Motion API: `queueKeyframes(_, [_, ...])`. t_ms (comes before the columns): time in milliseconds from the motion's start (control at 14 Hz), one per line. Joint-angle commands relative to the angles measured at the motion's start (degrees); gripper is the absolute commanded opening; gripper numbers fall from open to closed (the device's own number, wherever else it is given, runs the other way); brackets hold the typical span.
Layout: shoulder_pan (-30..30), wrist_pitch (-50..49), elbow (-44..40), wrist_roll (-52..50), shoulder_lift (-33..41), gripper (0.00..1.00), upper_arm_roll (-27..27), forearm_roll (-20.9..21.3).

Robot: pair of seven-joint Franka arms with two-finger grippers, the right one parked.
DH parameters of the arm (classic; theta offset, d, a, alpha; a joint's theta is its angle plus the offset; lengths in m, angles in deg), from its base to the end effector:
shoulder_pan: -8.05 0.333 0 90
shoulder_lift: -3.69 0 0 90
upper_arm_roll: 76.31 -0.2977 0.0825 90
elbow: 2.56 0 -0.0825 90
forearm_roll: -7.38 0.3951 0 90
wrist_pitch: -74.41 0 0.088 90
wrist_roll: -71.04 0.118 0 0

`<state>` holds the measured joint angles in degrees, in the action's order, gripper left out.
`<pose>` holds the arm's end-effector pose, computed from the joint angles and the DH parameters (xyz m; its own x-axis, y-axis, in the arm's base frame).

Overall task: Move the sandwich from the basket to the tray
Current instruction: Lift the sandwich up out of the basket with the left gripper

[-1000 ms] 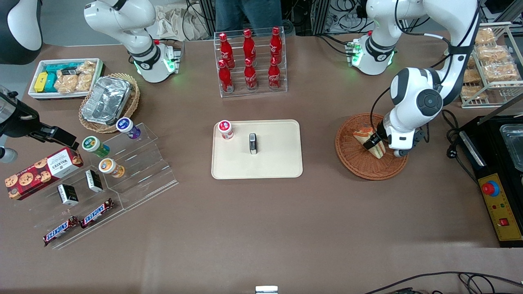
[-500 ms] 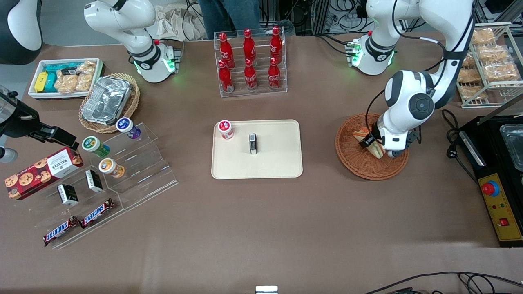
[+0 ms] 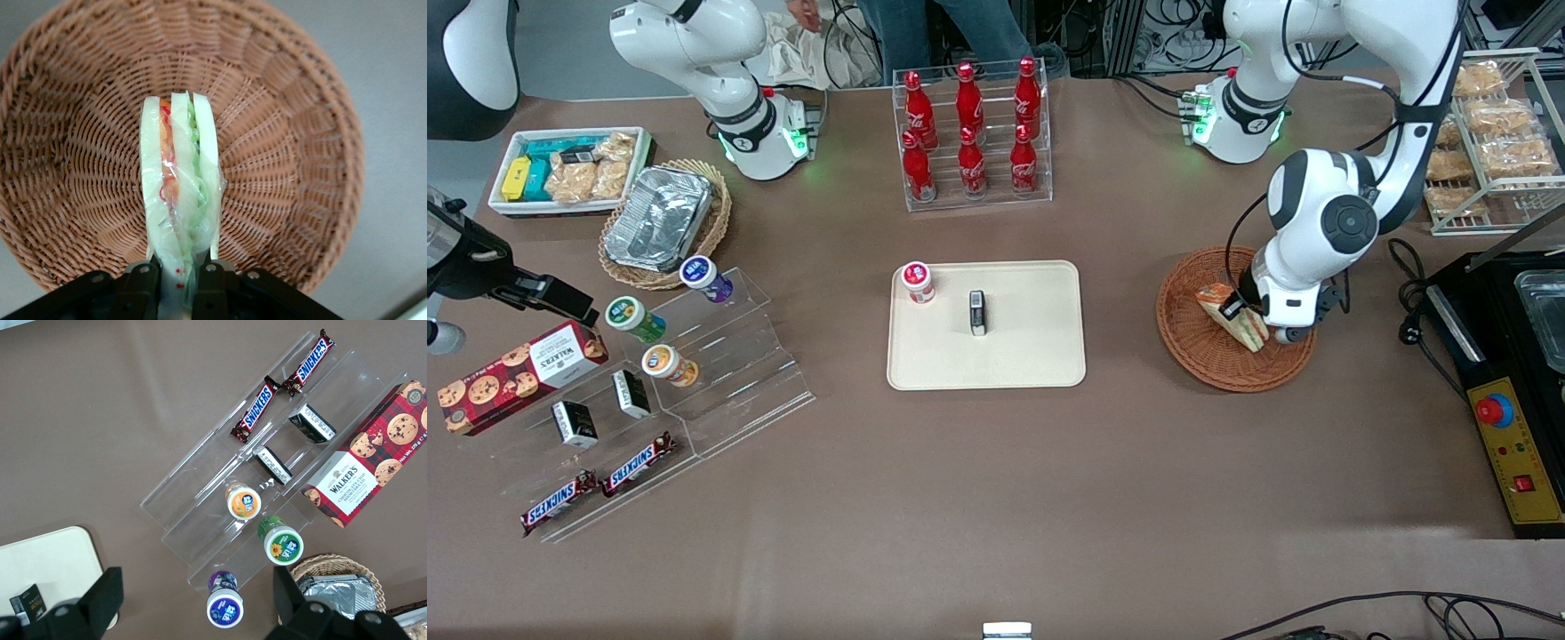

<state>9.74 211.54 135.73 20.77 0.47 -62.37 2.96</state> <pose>0.4769 -0.1058 0.2442 0.7464 0.6585 -0.0965 0.6600 -0.7510 -0.0198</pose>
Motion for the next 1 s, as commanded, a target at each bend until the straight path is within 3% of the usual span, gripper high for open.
queueKeyframes(0, [-0.2, -1.9, -1.1, -0.9, 4.2, 0.00, 0.0, 0.8])
queueKeyframes(143, [-0.2, -6.5, -5.0, -0.7, 4.7, 0.00, 0.0, 0.9])
queueKeyframes(429, [-0.1, -26.6, -22.3, -0.4, 2.4, 0.00, -0.1, 1.1])
queueKeyframes(929, [-1.4, -47.3, -43.4, -0.4, -1.4, 0.00, 0.1, 2.1])
